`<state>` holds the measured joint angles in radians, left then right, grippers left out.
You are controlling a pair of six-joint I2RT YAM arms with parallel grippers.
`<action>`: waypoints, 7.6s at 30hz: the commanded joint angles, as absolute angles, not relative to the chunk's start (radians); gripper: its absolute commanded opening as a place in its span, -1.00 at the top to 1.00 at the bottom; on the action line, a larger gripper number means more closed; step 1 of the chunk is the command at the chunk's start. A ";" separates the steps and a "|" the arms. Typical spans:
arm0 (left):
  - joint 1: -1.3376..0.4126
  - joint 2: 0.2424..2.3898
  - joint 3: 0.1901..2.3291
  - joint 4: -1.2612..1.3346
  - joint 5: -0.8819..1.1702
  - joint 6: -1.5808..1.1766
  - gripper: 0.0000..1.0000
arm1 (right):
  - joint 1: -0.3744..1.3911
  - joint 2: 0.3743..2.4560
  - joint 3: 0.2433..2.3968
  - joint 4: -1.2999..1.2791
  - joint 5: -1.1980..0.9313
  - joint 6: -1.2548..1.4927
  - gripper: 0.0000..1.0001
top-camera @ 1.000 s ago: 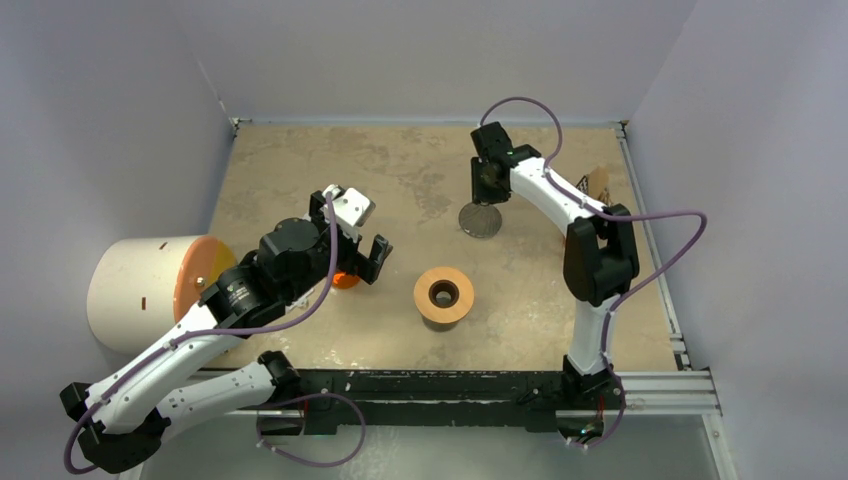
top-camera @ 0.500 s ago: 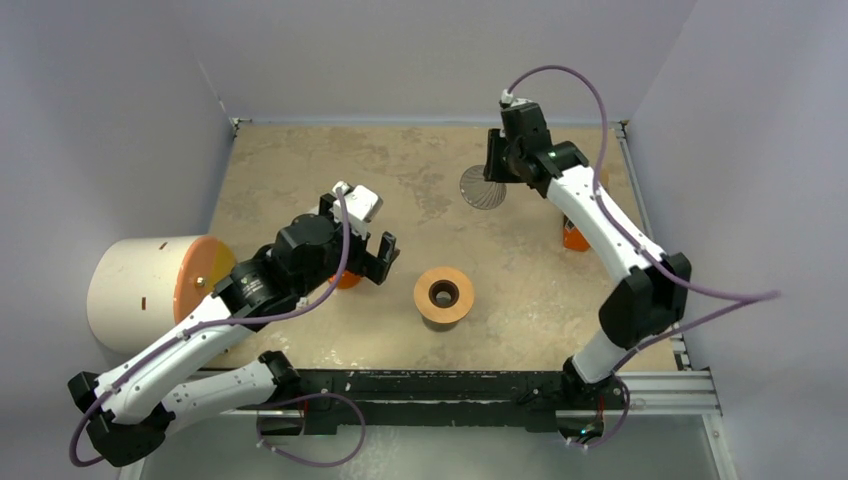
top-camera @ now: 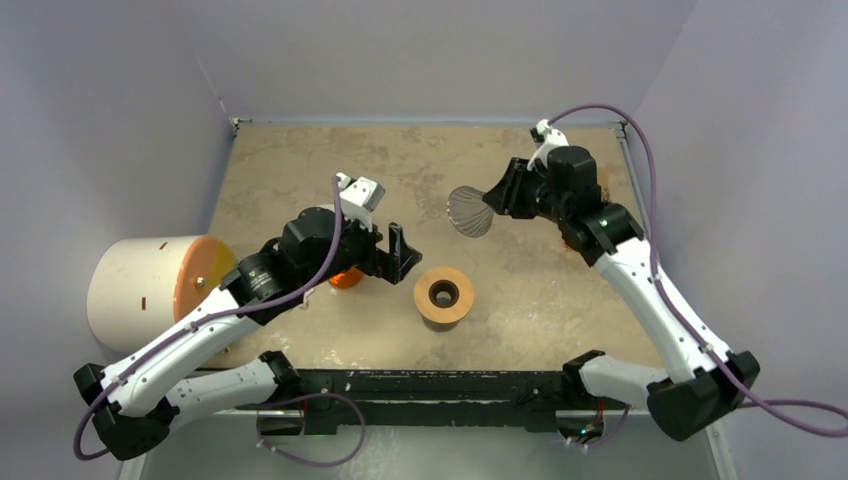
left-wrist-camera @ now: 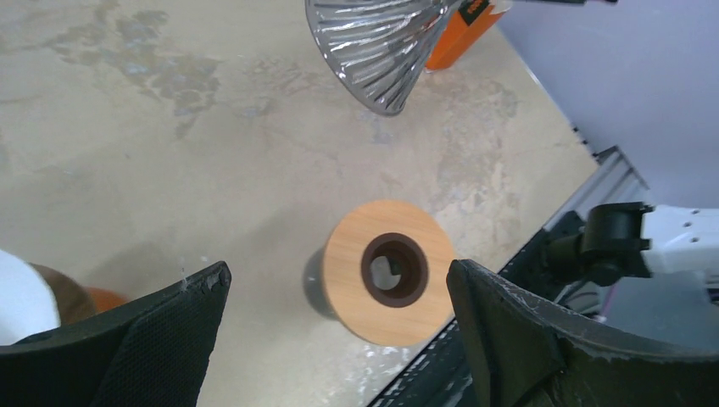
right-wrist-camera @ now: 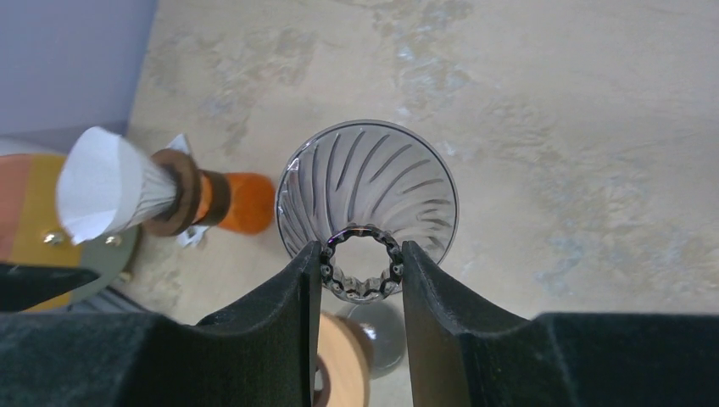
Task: Place the coffee filter in the dripper
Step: Pick up the coffee dripper from the center of the board.
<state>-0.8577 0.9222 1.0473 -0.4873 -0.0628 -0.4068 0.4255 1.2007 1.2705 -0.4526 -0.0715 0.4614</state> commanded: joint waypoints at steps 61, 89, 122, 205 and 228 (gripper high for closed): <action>-0.607 0.909 0.823 0.330 0.560 -1.100 0.46 | 0.642 0.722 0.679 0.468 -0.058 1.121 0.74; -0.607 0.904 0.819 0.326 0.542 -1.078 1.00 | 0.735 0.750 0.690 0.482 0.015 1.111 0.73; -0.609 0.977 1.196 -0.382 0.619 -0.563 1.00 | 0.734 0.786 1.140 -0.378 0.112 0.642 -0.65; -1.334 1.215 1.453 -1.012 -0.143 0.903 1.00 | 0.691 1.345 1.600 -0.941 -0.322 0.382 0.33; -1.338 1.244 1.432 -1.009 -0.164 0.898 0.83 | 0.704 1.342 1.603 -0.954 -0.299 0.379 1.00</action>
<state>-1.3323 1.2484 1.4414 -1.0351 -0.1448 0.8841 0.6952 1.3491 1.5673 -0.9310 -0.3279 0.4072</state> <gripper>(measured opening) 0.063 0.025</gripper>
